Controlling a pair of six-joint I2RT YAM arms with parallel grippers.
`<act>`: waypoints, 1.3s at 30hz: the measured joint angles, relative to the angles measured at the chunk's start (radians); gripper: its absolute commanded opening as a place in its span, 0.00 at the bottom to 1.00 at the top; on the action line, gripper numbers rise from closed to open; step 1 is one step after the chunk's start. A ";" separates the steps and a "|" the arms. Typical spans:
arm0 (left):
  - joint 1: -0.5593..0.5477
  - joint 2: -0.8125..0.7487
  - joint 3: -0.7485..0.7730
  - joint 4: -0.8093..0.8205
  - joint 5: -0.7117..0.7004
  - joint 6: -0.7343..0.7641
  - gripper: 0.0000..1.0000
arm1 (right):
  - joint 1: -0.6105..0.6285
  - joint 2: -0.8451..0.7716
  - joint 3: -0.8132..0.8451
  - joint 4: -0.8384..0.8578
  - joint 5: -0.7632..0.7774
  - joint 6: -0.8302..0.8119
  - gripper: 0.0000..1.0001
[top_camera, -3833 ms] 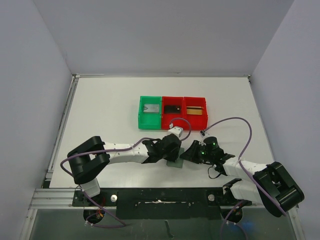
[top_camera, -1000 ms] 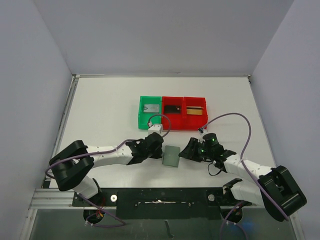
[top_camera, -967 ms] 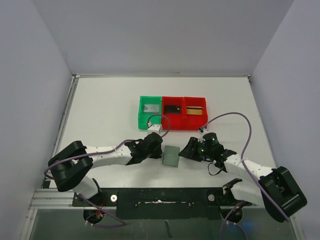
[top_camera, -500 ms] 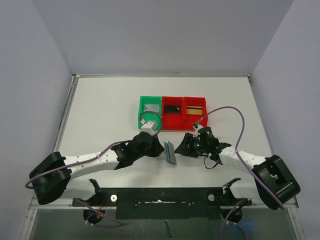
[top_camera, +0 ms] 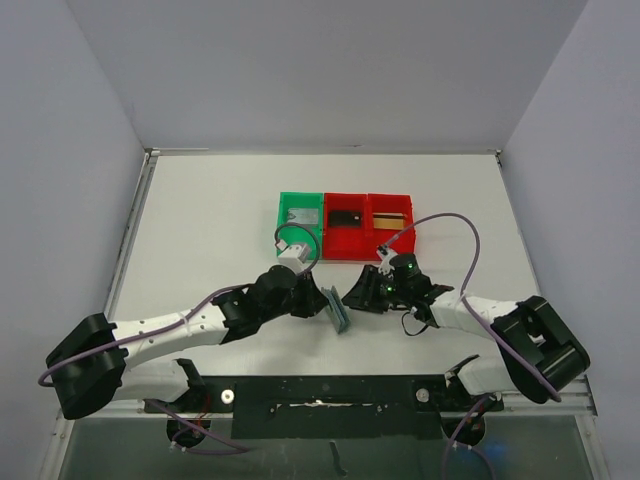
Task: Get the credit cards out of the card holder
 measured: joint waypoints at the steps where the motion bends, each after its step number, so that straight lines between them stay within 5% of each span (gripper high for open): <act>1: 0.000 -0.001 0.000 0.000 0.004 0.000 0.00 | 0.000 -0.007 0.000 0.003 -0.003 0.003 0.40; 16: -0.013 -0.047 0.018 -0.035 0.048 0.000 0.00 | -0.029 -0.241 -0.005 -0.180 0.105 -0.015 0.50; 19: -0.013 -0.097 -0.009 -0.071 0.024 -0.006 0.00 | -0.035 -0.277 -0.005 -0.231 0.126 -0.031 0.62; 23: -0.012 -0.188 -0.081 -0.146 -0.030 -0.034 0.00 | -0.035 -0.320 -0.005 -0.267 0.145 -0.030 0.93; 25: -0.011 -0.253 -0.133 -0.183 -0.063 -0.062 0.00 | -0.035 -0.344 -0.005 -0.282 0.158 -0.028 0.99; 35: 0.001 -0.381 -0.283 -0.317 -0.131 -0.174 0.00 | -0.041 -0.395 -0.006 -0.275 0.219 0.116 0.98; 39: 0.001 -0.405 -0.300 -0.335 -0.134 -0.183 0.00 | -0.067 -0.411 -0.143 -0.004 0.127 0.210 0.98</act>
